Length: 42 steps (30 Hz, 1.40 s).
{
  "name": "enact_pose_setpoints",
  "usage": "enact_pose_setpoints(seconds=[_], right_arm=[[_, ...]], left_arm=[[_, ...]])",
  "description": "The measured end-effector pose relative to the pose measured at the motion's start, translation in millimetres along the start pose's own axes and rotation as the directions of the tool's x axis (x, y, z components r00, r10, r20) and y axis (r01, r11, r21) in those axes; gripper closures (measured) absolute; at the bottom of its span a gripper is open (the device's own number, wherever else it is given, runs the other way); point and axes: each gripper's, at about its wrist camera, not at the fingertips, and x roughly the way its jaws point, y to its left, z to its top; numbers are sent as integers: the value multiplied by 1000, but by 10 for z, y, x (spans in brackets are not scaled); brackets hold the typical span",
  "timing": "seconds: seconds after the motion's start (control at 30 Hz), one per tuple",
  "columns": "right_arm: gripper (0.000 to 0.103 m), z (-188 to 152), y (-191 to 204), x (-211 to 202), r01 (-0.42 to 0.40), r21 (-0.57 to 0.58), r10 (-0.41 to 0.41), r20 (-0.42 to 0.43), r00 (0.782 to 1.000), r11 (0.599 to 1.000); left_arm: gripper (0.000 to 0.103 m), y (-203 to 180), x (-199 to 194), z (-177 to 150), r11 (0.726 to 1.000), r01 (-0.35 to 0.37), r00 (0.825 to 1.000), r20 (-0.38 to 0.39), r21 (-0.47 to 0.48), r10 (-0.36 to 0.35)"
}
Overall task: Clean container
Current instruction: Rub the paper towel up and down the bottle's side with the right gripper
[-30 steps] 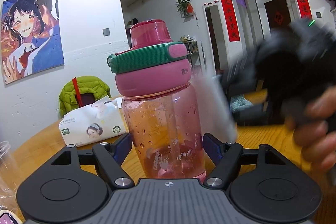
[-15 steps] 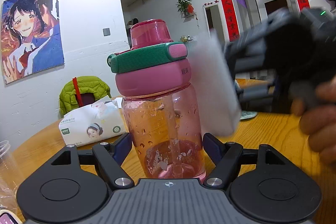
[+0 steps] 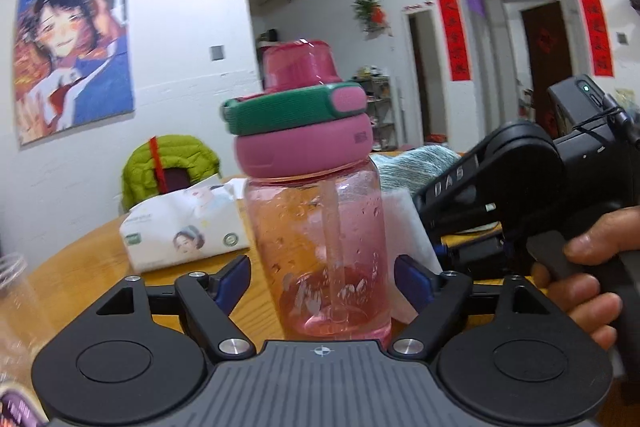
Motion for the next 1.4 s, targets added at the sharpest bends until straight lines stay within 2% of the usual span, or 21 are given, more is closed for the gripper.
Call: enact_pose_setpoints(seconds=[0.07, 0.17, 0.2, 0.4, 0.6, 0.77, 0.83, 0.9, 0.97, 1.03, 1.1, 1.17, 1.23, 1.3, 1.33, 1.4], right_arm=[[91, 24, 11, -40, -27, -16, 28, 36, 999, 1000], [91, 50, 60, -10, -69, -22, 69, 31, 997, 997], [92, 35, 70, -5, -67, -23, 67, 23, 997, 998], [92, -41, 137, -73, -18, -46, 19, 27, 999, 999], [92, -61, 117, -95, -11, -40, 11, 9, 1000, 999], [92, -73, 126, -27, 64, -70, -66, -25, 998, 995], [92, -49, 151, -98, -17, -62, 19, 25, 999, 998], [92, 2, 163, -196, -152, -38, 154, 91, 984, 988], [91, 39, 169, -218, -207, -15, 207, 135, 969, 978], [92, 53, 143, -105, -189, 1, 188, 102, 977, 982], [92, 33, 73, 14, -110, 20, 109, 50, 993, 994], [92, 0, 31, 122, 26, -5, -26, -26, 999, 1000], [92, -46, 13, 189, 133, -47, -136, -76, 988, 990], [92, -67, 63, 140, 139, -87, -145, -62, 988, 986], [92, -67, 94, 81, 108, -91, -111, -35, 993, 990], [92, -41, 153, -86, -18, -81, 22, 46, 999, 997]], left_arm=[[21, -21, -82, 9, 1000, -11, 1000, 2, -21, 11], [23, -77, -74, -1, 1000, -1, 1000, -4, 12, 1], [26, -95, -61, -10, 1000, 6, 1000, -8, 24, -5], [29, -2, 69, -11, 999, 15, 1000, -1, 29, -15], [33, 80, 132, -12, 1000, 15, 1000, -9, 23, -15], [35, 100, 123, -19, 999, 23, 1000, -9, 29, -22], [35, 106, 112, -18, 999, 29, 1000, -8, 26, -29], [35, 109, 106, -19, 999, 32, 999, -8, 28, -31], [35, 107, 99, -19, 999, 39, 999, -6, 30, -38], [35, 85, 105, -23, 999, 42, 999, -5, 34, -42], [35, 87, 105, -25, 999, 42, 999, -4, 33, -42], [35, 89, 105, -26, 999, 44, 999, -3, 31, -44], [35, 86, 105, -28, 999, 42, 999, -3, 33, -42], [35, 85, 105, -29, 999, 42, 999, -3, 33, -42], [35, 84, 106, -29, 999, 42, 999, -3, 34, -42], [35, 84, 107, -28, 999, 42, 999, -3, 34, -42]])
